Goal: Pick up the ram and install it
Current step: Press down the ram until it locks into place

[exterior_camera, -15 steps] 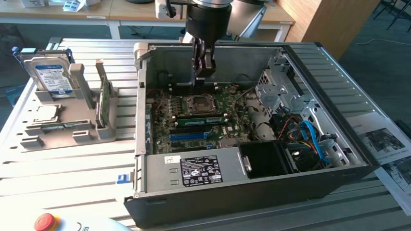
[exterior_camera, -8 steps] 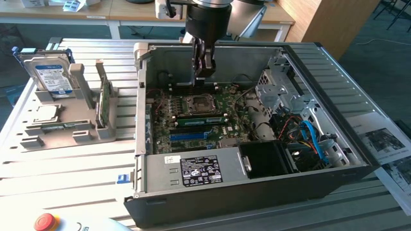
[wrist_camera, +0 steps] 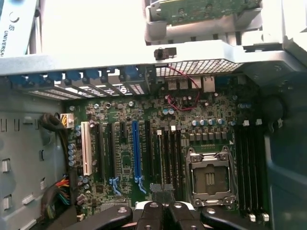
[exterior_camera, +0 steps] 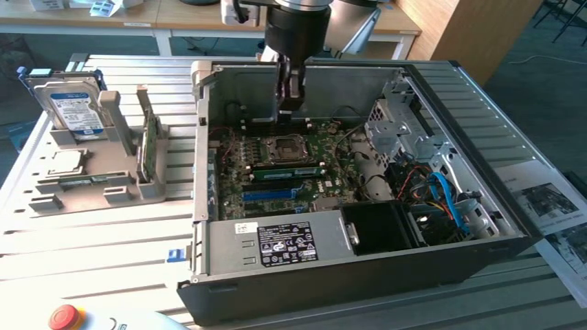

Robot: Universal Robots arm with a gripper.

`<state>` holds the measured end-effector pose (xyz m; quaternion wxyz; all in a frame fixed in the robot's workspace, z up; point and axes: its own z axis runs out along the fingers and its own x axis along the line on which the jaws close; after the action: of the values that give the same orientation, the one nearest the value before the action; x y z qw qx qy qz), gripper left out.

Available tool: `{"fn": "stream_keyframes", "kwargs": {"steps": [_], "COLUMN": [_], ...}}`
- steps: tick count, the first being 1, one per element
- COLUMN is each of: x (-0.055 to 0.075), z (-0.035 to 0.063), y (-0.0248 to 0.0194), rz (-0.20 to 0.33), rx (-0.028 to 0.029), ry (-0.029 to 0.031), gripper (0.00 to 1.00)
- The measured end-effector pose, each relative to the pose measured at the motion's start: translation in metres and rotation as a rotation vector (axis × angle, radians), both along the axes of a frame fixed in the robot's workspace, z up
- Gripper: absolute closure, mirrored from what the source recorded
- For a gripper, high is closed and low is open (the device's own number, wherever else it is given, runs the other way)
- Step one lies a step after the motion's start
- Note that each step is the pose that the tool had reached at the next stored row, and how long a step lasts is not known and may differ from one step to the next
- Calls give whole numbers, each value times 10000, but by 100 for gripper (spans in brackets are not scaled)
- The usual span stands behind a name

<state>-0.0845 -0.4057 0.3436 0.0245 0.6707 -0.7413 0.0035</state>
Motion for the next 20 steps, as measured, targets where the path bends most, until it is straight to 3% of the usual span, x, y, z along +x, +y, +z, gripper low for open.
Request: {"fn": "stream_keyframes", "kwargs": {"steps": [20], "x": [0], "z": [0], "y": [0], "rz": [-3008], "rx": [0], "ry": [1], "gripper": [90]}}
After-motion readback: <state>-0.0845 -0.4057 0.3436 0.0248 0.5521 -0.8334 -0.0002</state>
